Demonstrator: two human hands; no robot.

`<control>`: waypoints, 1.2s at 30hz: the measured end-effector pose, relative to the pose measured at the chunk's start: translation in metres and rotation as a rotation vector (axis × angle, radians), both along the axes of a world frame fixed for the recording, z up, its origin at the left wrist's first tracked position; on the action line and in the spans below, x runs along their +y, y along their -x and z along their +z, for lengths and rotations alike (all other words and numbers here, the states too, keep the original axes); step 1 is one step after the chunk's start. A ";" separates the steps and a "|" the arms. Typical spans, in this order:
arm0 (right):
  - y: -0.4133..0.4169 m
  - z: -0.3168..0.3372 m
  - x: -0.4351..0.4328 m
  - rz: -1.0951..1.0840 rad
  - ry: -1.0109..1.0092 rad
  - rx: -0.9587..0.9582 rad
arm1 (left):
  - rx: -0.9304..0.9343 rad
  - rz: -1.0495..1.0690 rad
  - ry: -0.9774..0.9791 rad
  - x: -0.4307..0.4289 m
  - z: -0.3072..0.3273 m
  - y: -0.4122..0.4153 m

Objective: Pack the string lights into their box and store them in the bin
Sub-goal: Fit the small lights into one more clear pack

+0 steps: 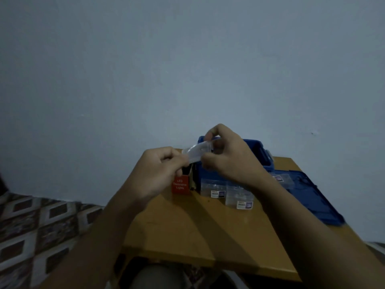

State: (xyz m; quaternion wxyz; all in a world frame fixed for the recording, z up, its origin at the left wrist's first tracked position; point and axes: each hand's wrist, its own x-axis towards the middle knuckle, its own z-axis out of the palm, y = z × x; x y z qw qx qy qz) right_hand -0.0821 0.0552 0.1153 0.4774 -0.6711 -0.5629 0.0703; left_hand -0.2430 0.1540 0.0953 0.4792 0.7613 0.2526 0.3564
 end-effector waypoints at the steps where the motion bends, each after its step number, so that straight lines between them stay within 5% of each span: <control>1: 0.002 -0.002 -0.015 0.012 -0.013 0.056 | -0.012 -0.023 0.021 -0.011 -0.004 -0.001; 9: 0.021 -0.023 -0.122 -0.017 -0.137 0.379 | -0.038 0.014 0.188 -0.100 -0.024 -0.012; 18: 0.029 -0.037 -0.202 -0.006 -0.167 0.673 | 0.051 -0.183 -0.005 -0.168 -0.024 -0.011; 36: 0.007 -0.059 -0.223 0.011 -0.272 0.861 | 0.067 -0.233 -0.047 -0.185 -0.025 -0.032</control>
